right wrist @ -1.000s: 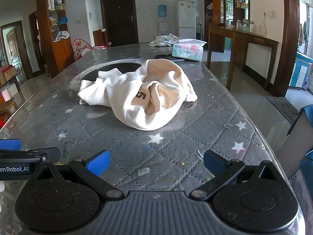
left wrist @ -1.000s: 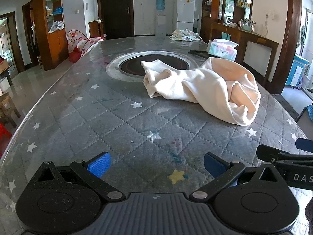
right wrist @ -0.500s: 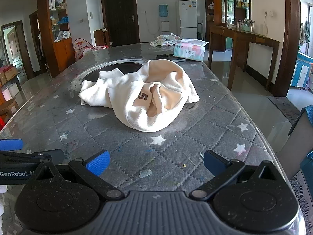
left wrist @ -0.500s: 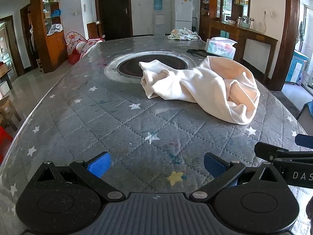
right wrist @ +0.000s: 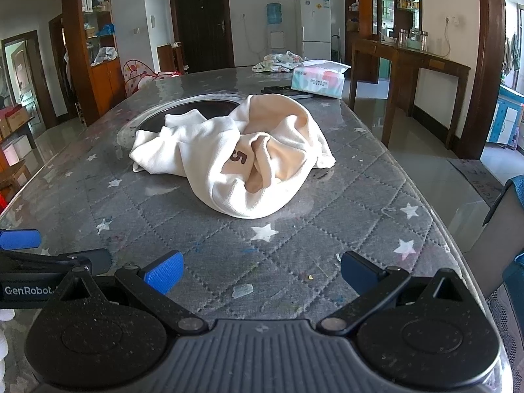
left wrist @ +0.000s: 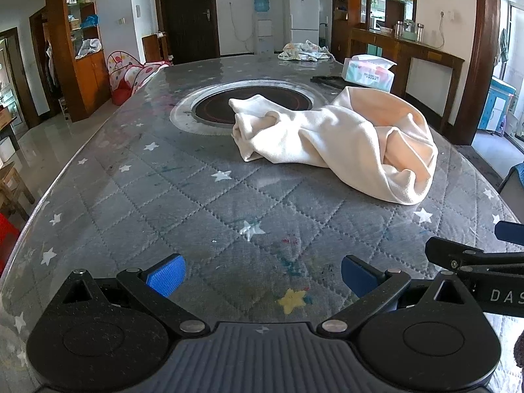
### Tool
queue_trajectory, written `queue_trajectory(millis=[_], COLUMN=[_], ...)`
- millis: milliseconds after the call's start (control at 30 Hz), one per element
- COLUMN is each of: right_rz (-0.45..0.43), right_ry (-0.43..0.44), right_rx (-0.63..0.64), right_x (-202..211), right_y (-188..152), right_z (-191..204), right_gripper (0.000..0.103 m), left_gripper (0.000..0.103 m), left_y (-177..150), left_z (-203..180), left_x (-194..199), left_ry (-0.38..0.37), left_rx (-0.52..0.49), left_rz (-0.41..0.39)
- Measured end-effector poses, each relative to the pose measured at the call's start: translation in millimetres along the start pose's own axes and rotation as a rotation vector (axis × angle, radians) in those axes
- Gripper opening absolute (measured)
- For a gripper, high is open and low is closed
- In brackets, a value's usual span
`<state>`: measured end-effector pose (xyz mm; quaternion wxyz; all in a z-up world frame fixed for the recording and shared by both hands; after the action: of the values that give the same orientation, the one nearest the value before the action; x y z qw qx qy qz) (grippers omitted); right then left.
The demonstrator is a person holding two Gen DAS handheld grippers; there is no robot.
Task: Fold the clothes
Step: 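Move both grippers toward the crumpled cream shirt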
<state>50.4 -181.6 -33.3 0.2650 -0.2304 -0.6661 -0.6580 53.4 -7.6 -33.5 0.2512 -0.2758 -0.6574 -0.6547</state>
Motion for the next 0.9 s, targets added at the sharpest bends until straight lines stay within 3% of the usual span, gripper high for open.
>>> queue_trajectory(millis=[900], right_rz=[0.006], right_ry=[0.017], right_rx=[0.004], right_x=[-9], right_y=[8], right_z=[-1], right_gripper=[0.103], left_gripper=[0.103], left_y=[10], left_z=[-1], left_x=[-14], left_ry=[0.01], left_rx=[-0.016], left_rz=[0.024])
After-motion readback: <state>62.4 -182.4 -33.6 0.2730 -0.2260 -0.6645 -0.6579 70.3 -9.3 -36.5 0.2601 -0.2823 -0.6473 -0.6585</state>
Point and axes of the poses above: each gripper's, at about its wrist camera, not at the fingertips, and x roughly against the way its jaws point, z to its left, y to its top, the point moved 10 cm from there along -x, roughly the way its jaws point, and after that the axes turned 5 degrees about -y, right-handed, at the moved point
